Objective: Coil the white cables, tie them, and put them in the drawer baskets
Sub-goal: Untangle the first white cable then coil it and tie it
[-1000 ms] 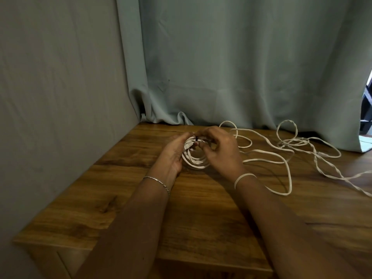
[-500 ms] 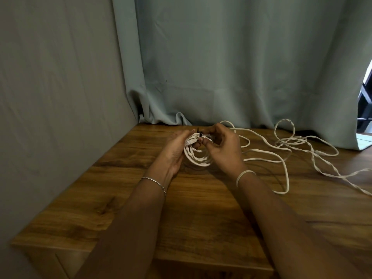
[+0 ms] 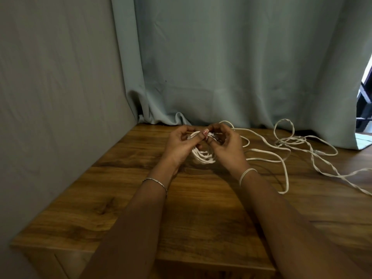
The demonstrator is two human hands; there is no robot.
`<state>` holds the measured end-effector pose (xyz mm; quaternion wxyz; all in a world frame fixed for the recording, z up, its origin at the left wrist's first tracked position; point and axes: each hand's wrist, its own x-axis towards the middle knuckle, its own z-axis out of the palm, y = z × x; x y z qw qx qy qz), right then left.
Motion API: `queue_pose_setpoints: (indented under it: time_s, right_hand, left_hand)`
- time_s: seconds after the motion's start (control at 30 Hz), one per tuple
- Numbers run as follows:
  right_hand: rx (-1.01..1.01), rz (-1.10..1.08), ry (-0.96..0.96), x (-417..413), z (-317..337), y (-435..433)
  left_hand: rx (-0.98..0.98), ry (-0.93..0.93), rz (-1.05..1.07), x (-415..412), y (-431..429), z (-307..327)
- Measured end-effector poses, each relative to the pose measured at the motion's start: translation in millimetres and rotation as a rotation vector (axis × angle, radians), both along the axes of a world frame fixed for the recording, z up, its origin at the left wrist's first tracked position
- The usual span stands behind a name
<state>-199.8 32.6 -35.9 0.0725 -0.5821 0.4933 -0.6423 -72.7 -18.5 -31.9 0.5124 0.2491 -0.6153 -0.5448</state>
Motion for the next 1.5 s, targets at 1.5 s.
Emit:
queue_pose_setpoints:
  time_s: [1.5]
  right_hand:
    - [0.021,0.009,0.0,-1.2,-7.1,-6.0]
  left_hand:
    - [-0.17,-0.094,0.082,-3.2,-5.1,-3.6]
